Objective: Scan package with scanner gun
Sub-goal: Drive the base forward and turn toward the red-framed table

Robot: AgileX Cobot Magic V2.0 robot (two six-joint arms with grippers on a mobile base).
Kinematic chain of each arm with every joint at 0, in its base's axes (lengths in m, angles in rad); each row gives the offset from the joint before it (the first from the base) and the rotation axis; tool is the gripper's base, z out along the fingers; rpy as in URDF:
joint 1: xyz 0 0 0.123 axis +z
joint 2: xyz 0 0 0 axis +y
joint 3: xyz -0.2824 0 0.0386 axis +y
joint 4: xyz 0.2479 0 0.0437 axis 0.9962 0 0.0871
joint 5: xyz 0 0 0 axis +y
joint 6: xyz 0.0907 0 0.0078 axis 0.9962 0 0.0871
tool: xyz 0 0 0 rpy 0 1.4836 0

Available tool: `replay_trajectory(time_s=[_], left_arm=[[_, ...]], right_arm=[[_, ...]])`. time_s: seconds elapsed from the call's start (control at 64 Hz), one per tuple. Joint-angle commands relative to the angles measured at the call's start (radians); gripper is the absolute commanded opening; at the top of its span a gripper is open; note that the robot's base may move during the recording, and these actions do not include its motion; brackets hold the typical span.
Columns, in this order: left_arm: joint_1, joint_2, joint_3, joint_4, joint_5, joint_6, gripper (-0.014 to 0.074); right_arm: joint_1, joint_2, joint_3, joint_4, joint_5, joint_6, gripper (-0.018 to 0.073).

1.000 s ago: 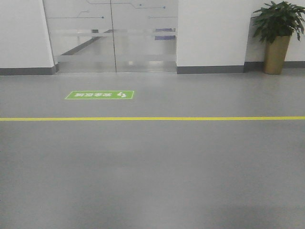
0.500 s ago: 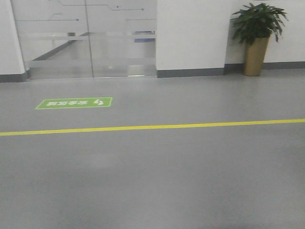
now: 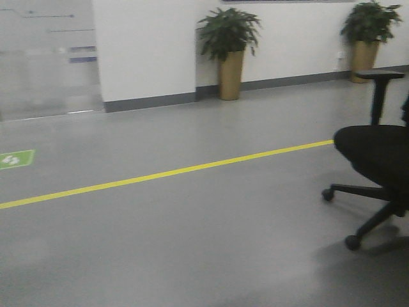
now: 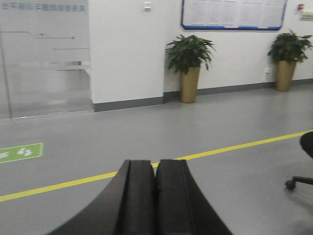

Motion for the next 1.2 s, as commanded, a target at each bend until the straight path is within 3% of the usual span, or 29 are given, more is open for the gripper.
replay_trajectory(time_s=[0.0,1.188], left_arm=[[-0.005,0.002,-0.004,0.000,-0.017,-0.007,-0.0092],[-0.005,0.002,-0.004,0.000,-0.017,-0.007,-0.0092]], right_arm=[[0.000,0.003,-0.008,-0.004,-0.022,-0.003,-0.0162],[0.000,0.003,-0.008,-0.004,-0.022,-0.003,-0.0162]])
